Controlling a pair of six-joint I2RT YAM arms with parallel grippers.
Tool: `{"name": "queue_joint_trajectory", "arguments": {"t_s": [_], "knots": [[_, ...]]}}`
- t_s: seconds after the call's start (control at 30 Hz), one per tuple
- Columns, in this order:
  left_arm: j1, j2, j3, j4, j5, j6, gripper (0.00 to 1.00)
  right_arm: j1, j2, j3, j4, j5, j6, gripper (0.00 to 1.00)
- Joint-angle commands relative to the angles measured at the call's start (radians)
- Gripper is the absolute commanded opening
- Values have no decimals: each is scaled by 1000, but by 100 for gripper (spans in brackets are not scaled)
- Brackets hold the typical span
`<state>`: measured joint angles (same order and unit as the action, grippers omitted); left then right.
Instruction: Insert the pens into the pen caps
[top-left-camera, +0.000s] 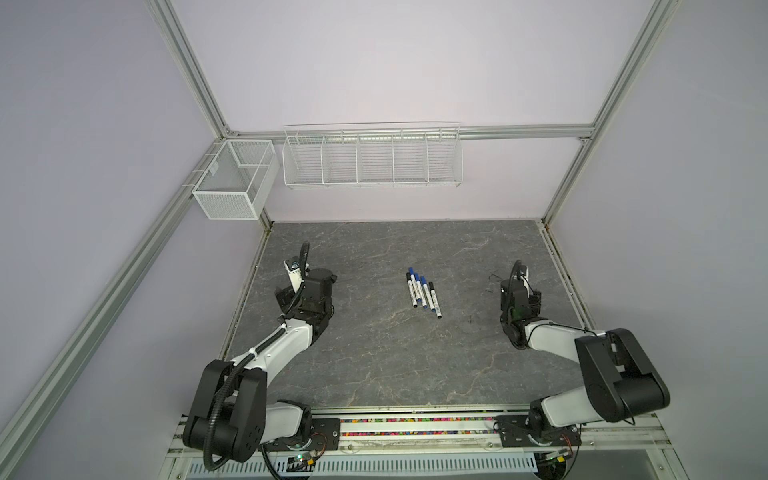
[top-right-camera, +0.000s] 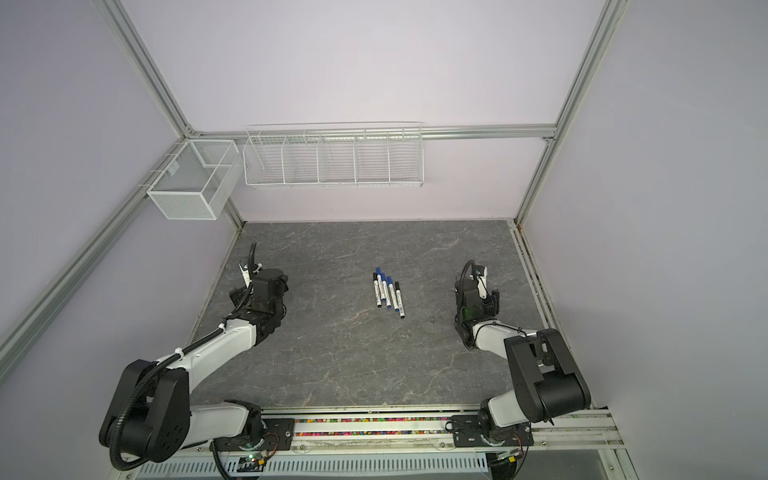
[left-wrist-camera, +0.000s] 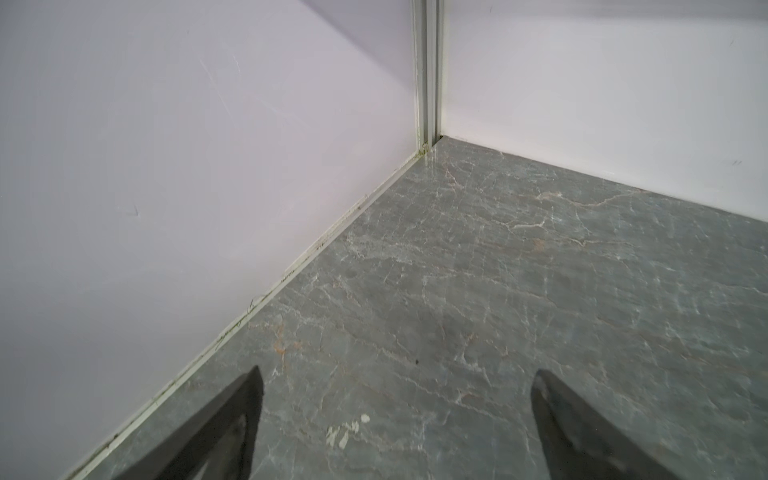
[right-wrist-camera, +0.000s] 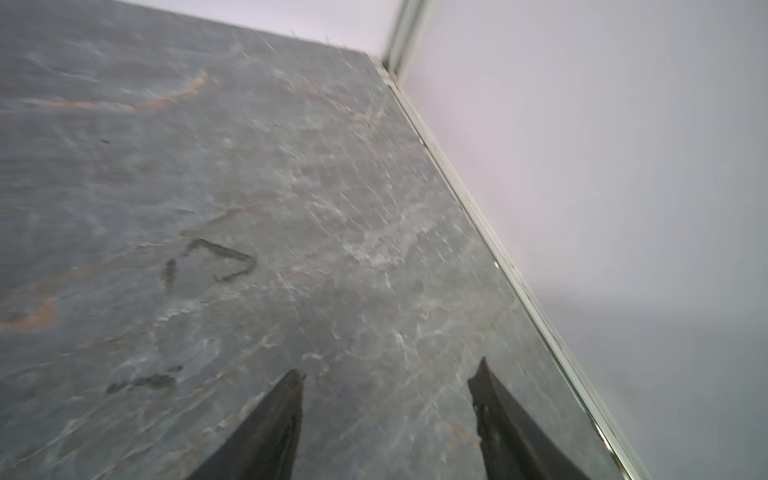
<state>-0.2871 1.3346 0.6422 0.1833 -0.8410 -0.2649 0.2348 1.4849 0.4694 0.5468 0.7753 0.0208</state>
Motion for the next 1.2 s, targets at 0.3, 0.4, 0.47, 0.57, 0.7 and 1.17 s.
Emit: {"name": "queue_joint_trajectory", "arguments": {"t_s": [0.3,0.4,0.47,0.57,0.7,1.17], "knots": [[74,120,-233,618,145,251,99,-235,59,-91,359,-693,-63,88],[126,166,-240,695,281,245,100,-227,52,-97,360,-673,-64,88],[160,145,-217,569,360,201,99,-226,39,-90,319,-671,-61,88],[177,215,-251,737,418,232,100,-226,44,-90,331,-672,-61,88],[200,223,-251,743,464,221,100,-230,44,-89,328,-679,-59,88],[201,218,-248,720,464,216,100,-255,43,-83,315,-741,-50,88]]}}
